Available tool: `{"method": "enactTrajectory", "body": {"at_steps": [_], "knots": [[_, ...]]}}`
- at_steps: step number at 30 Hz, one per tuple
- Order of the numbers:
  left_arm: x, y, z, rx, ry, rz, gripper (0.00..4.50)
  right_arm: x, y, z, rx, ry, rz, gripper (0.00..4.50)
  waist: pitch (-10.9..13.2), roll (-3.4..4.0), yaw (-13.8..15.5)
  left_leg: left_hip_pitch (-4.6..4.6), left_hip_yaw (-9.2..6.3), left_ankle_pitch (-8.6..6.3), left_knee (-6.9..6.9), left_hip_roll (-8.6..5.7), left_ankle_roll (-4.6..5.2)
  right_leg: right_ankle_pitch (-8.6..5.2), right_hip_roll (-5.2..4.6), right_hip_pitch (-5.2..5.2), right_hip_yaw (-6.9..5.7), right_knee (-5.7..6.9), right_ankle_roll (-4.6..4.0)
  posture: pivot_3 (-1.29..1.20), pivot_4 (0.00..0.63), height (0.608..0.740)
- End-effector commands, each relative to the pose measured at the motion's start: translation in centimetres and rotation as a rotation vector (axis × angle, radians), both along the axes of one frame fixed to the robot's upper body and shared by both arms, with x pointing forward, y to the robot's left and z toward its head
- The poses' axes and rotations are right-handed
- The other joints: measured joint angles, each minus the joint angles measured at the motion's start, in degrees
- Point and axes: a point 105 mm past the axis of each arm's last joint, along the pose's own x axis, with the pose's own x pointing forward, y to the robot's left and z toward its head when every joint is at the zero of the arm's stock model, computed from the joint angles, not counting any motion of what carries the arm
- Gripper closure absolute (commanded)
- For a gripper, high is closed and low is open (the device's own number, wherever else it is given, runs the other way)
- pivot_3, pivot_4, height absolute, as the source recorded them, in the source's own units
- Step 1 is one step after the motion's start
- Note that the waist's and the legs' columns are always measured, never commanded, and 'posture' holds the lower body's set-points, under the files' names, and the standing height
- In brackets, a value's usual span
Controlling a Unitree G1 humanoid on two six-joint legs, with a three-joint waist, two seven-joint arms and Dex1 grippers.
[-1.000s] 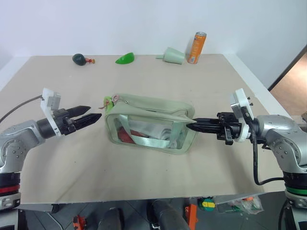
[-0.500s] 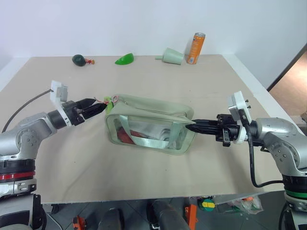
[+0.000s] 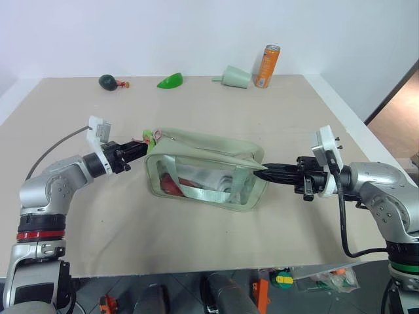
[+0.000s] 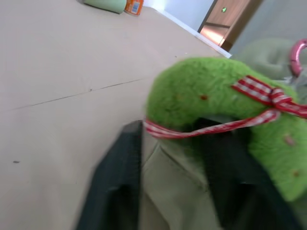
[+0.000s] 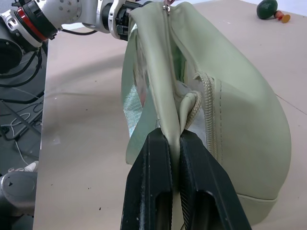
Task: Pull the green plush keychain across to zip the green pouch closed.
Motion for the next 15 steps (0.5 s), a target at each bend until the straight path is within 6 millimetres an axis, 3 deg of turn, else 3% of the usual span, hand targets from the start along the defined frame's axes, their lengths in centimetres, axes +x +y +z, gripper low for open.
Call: {"method": "enactTrajectory", "body": {"at_steps": [1,2,12,15], "knots": [[0.3,0.6,2.0,-0.014,-0.077,0.035,4.24,-0.3,0.5,0.6,0.000,-0.034,0.022,4.50,0.0,0.00,0.0,0.00,0.00,0.00,0.00,0.00,0.00,0.00,0.00,0.00,-0.01,0.00,0.00,0.00,0.150,0.740],[0.4,0.6,2.1,-0.016,-0.079,0.038,4.46,-0.2,0.4,0.6,0.000,-0.033,0.022,4.50,0.0,0.00,0.0,0.00,0.00,0.00,0.00,0.00,0.00,0.00,0.00,0.00,0.00,0.00,0.00,0.00,0.150,0.740],[-0.5,-0.8,6.8,-0.079,-0.225,-0.016,4.46,0.1,0.5,0.5,-0.004,-0.035,0.023,4.50,0.0,-0.01,0.0,-0.01,0.00,0.00,0.00,0.00,-0.01,0.00,0.00,0.00,0.00,0.00,0.01,0.00,0.150,0.740],[-1.5,-2.7,9.2,-0.097,-0.291,-0.102,4.46,0.1,0.5,0.5,-0.004,-0.038,0.024,4.50,0.0,-0.01,0.0,-0.01,0.00,0.01,0.00,-0.01,-0.01,0.01,-0.01,0.01,0.00,0.00,0.02,0.00,0.150,0.740]]}}
